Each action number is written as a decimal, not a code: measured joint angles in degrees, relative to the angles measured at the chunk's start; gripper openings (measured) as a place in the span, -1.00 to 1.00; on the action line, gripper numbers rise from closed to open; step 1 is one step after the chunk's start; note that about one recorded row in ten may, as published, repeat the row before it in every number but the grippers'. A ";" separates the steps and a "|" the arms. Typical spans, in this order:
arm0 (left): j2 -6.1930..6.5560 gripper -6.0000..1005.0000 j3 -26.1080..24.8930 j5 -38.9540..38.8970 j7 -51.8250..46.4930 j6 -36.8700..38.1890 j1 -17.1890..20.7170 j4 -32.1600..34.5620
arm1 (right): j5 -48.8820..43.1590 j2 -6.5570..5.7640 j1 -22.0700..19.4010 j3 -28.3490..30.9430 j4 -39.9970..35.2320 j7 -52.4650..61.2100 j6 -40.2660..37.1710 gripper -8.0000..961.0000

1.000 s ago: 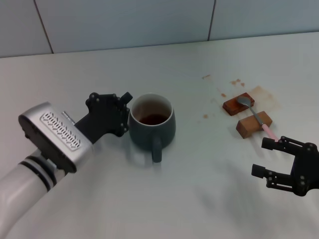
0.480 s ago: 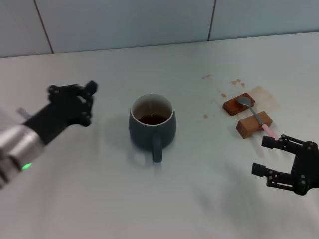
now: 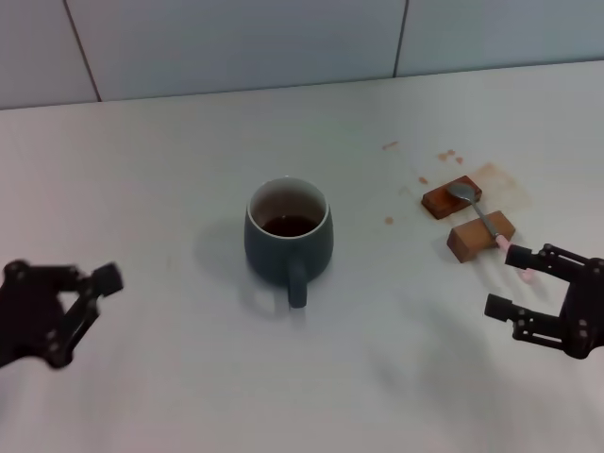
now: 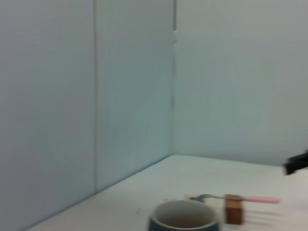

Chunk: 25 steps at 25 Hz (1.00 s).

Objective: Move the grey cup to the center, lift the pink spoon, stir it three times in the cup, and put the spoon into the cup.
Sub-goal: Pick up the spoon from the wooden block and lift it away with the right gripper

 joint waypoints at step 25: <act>-0.01 -0.11 0.14 1.32 -0.12 0.14 3.62 2.38 | -0.02 0.74 -1.47 7.47 4.38 2.77 -8.52 0.58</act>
